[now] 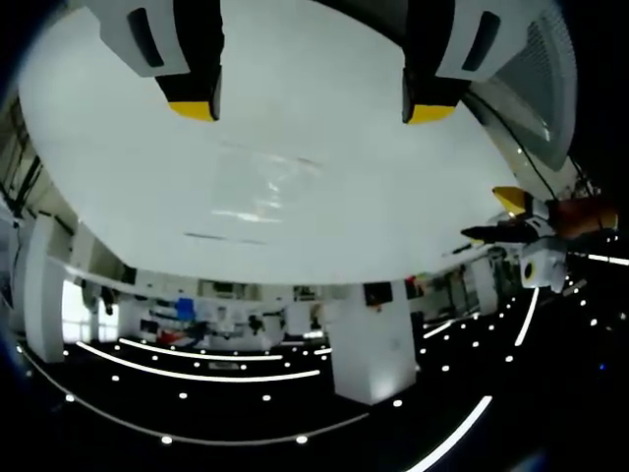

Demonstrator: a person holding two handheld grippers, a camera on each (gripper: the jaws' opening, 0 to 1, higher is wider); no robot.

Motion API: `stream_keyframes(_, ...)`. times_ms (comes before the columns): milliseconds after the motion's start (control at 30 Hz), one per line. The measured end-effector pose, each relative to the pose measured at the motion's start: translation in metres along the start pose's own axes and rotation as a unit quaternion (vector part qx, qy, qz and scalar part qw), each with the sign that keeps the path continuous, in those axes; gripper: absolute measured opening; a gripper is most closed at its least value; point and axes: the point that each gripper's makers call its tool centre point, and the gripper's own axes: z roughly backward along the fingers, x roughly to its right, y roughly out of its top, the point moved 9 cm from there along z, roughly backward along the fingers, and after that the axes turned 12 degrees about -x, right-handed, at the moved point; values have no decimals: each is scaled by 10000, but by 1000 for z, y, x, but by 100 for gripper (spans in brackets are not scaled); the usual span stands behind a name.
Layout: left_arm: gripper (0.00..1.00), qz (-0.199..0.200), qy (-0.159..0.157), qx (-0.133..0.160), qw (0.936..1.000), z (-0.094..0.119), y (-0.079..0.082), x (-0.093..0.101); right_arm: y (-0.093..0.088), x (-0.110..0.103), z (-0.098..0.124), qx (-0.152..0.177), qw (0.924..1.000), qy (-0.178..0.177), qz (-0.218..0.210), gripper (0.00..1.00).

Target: Open the resealable bag by pulling the two sides of the seal apart until the entire bag opening is separated and visibly accessible.

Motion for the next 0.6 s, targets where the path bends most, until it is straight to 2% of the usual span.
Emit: stream_keyframes(600, 95, -51, -44, -43, 10000, -1, 1, 2, -2, -1, -1, -21, 10000, 59, -35, 73)
